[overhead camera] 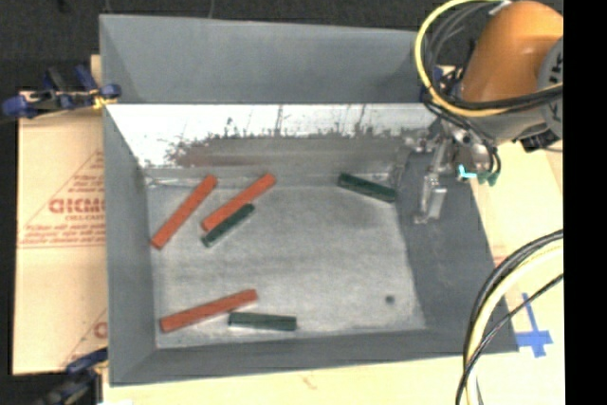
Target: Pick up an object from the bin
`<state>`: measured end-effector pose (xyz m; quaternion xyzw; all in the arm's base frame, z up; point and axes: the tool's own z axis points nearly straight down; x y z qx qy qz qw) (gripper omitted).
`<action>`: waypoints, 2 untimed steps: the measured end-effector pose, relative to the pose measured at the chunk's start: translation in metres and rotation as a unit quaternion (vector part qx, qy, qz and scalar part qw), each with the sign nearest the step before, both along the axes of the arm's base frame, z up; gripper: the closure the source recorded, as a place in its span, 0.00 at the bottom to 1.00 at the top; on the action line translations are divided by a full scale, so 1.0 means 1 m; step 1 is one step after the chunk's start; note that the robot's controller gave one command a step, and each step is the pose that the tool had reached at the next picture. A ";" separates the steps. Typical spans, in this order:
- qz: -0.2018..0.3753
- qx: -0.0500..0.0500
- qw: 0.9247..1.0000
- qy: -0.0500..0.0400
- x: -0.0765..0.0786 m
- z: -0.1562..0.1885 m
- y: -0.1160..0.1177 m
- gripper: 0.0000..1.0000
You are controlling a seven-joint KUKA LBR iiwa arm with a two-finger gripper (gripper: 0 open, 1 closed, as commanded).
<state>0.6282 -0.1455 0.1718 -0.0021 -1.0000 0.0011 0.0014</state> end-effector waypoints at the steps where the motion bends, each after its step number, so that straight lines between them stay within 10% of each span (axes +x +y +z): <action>1: -0.066 0.002 0.998 -0.002 0.021 -0.055 0.024 0.00; 2: -0.049 0.000 0.999 0.001 0.027 -0.099 0.007 0.00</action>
Offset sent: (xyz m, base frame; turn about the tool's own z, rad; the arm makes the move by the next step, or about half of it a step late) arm 0.0207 0.0236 -0.0536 0.1337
